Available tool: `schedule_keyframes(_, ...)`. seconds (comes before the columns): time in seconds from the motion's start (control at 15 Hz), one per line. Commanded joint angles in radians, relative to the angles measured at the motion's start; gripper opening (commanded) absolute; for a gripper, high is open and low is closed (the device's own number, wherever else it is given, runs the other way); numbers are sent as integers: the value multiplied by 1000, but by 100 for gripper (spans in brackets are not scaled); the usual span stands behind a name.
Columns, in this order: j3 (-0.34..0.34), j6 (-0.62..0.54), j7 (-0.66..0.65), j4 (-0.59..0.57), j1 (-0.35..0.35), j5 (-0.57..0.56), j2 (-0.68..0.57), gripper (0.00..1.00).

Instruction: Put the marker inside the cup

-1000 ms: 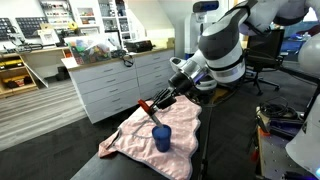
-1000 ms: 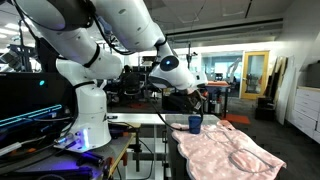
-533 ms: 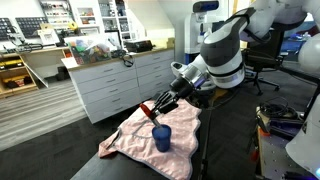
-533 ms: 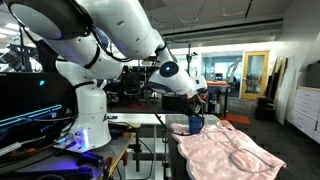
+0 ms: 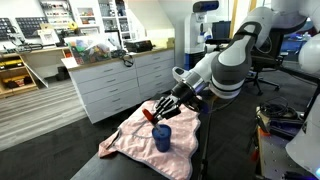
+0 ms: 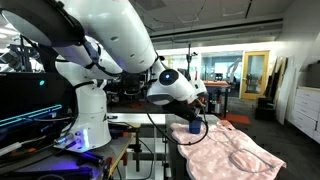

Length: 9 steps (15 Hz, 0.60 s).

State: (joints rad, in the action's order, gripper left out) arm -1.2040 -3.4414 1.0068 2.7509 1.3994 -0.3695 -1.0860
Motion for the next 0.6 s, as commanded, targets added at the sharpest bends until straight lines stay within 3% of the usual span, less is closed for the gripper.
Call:
schedule_keyframes(0.0,30,10,-94,-37,-31,-96,3,47)
schedule_keyframes(0.53,17,-2,-219,-52,-29,-201,16,97)
